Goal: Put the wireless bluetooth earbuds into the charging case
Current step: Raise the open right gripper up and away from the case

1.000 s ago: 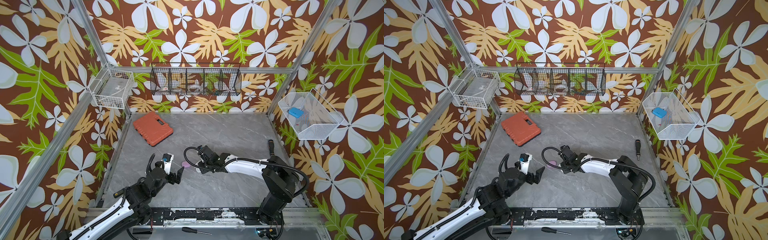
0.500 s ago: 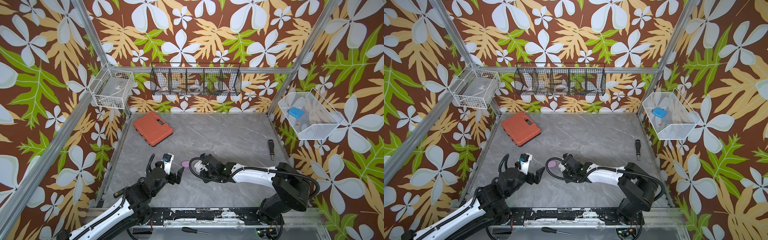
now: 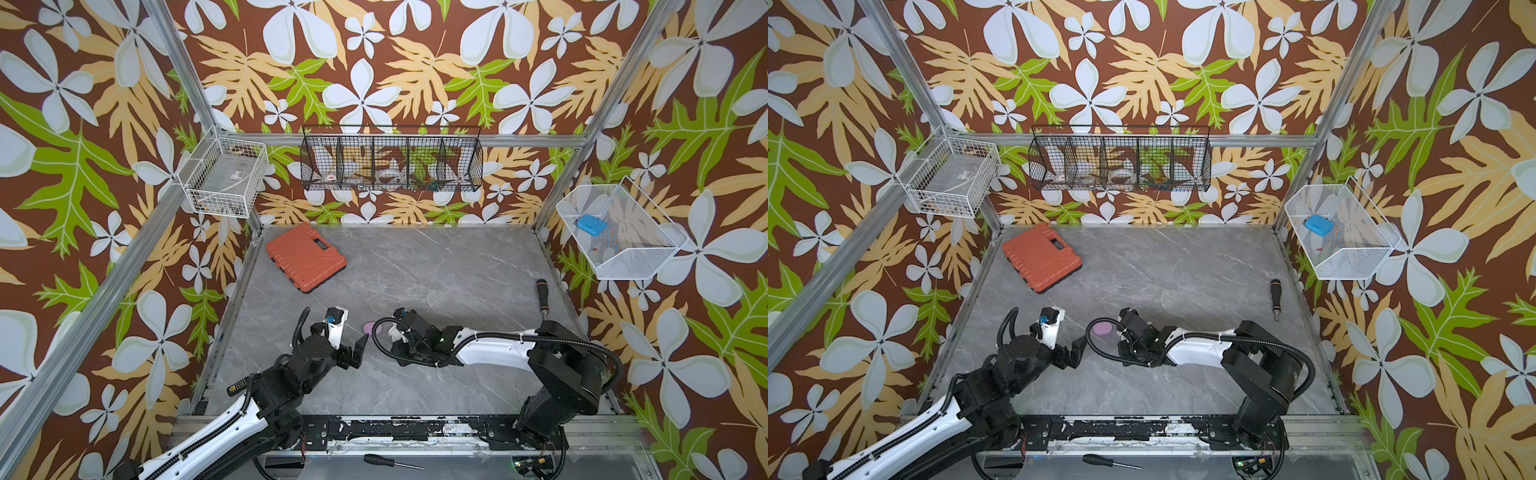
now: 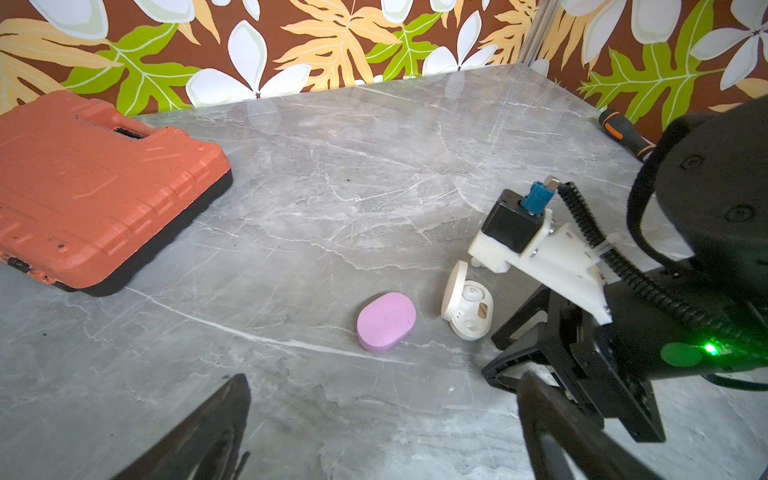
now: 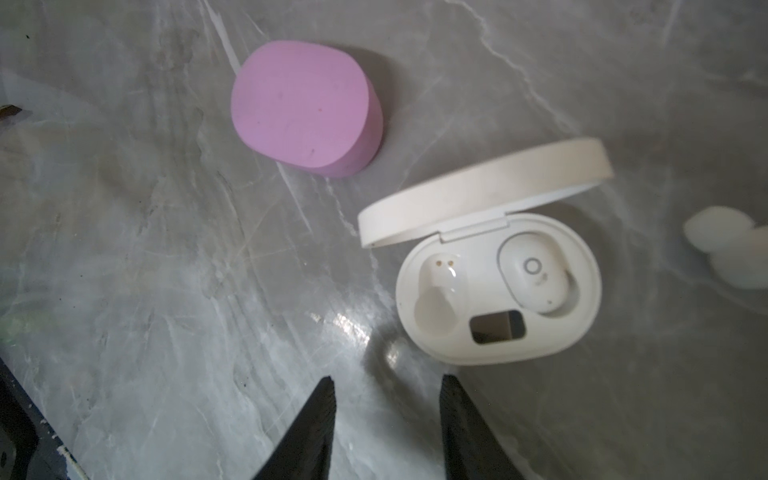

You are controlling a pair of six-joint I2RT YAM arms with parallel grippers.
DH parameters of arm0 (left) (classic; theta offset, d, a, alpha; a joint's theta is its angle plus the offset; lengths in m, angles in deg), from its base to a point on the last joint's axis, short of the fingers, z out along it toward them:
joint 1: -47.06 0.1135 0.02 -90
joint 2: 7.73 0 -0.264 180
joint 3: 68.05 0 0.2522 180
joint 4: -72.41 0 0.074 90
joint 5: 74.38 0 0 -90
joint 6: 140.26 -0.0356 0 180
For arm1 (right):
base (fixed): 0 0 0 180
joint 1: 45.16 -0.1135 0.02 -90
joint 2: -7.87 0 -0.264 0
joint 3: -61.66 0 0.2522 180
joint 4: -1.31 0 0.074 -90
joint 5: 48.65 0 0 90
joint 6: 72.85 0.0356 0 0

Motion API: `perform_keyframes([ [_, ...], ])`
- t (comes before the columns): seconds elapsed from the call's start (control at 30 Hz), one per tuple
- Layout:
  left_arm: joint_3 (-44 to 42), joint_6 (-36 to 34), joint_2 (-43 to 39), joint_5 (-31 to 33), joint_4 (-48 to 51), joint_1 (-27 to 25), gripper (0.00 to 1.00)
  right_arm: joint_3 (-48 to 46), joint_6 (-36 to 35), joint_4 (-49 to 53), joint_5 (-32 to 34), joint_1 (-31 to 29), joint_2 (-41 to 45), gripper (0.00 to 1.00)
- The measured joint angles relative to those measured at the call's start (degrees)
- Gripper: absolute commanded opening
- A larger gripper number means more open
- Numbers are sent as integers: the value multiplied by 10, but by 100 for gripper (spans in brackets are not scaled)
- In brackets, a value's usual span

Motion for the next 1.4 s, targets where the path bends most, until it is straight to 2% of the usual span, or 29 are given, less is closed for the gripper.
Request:
perform_keyframes([
  [0.93,0,0,2,-2,0,5,100,33,15,-26,-8,0,-37,42],
  [1.07,0,0,2,-3,0,5,100,24,21,-31,-13,-3,-7,42],
  [1.23,0,0,-3,-6,0,5,100,-20,27,-34,-16,-5,89,43],
  [1.33,-1,0,-6,-7,0,5,100,-35,27,-22,-6,19,139,43],
  [1.4,-1,0,-7,-9,-2,5,100,-43,32,-6,6,58,156,43],
])
